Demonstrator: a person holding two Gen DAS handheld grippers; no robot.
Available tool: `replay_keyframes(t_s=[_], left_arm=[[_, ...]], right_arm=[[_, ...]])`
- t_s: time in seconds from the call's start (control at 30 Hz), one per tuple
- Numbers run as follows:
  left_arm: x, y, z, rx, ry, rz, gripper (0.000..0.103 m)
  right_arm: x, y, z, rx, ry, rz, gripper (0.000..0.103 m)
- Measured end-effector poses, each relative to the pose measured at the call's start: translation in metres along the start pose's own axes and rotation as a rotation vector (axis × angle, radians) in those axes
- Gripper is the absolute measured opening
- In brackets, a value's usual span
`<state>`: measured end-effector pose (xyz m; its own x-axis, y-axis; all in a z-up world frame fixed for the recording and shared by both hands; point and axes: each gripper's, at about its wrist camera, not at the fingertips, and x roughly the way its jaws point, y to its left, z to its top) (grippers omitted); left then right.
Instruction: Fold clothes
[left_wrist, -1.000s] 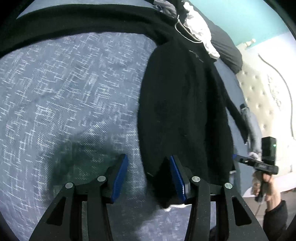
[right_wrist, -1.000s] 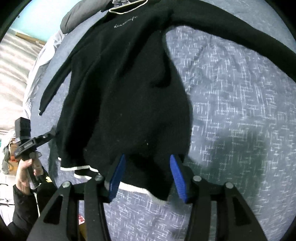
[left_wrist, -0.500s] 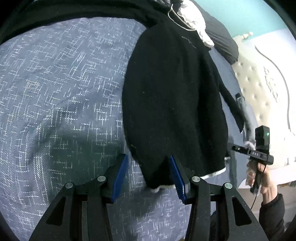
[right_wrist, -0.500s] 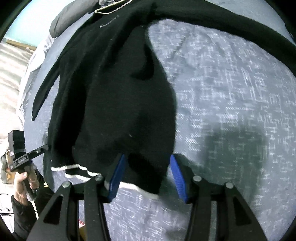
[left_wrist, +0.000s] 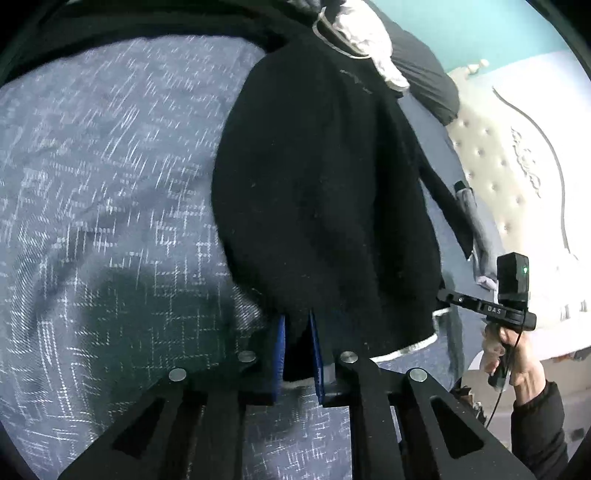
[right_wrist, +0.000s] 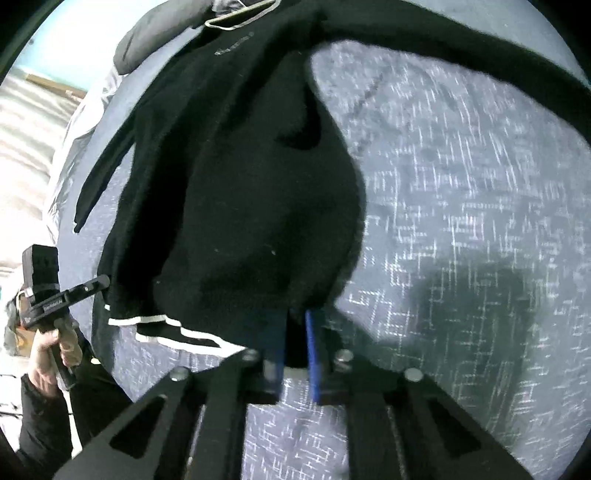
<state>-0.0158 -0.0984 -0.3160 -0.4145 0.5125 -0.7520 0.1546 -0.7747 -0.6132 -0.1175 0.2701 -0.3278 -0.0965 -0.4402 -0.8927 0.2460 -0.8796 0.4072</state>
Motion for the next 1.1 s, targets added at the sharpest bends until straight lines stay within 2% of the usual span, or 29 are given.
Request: replay_keyframes(t_s=[0.1, 0.27, 0.3, 0.4, 0.63, 0.77, 0.87, 1.1], left_arm=[[-0.021, -0.005, 0.008, 0.022, -0.038, -0.007, 0.009], [-0.073, -0.007, 0.018, 0.063, -0.104, 0.026, 0.008], [-0.082, -0.007, 0.021, 0.067, -0.115, 0.035, 0.004], [-0.102, -0.006, 0.014, 0.096, -0.128, 0.051, 0.004], [-0.091, 0.005, -0.003, 0.091, -0.068, 0.083, 0.004], [-0.082, 0.011, -0.015, 0.080, -0.038, 0.103, 0.004], [-0.082, 0.012, -0.018, 0.083, -0.033, 0.117, 0.004], [-0.071, 0.016, -0.013, 0.052, 0.011, 0.112, 0.008]], right_arm=[[-0.020, 0.006, -0.002, -0.029, -0.043, 0.002, 0.005], [-0.057, 0.004, -0.009, -0.067, -0.115, 0.009, 0.005], [-0.068, 0.002, -0.011, -0.071, -0.128, 0.013, 0.005], [-0.086, 0.004, -0.020, -0.082, -0.149, 0.018, 0.005], [-0.069, -0.011, -0.050, -0.072, -0.065, -0.023, 0.005], [-0.051, -0.018, -0.058, -0.077, -0.022, -0.056, 0.005], [-0.049, -0.018, -0.062, -0.078, -0.001, -0.049, 0.004], [-0.054, -0.024, -0.058, -0.041, -0.018, -0.022, 0.006]])
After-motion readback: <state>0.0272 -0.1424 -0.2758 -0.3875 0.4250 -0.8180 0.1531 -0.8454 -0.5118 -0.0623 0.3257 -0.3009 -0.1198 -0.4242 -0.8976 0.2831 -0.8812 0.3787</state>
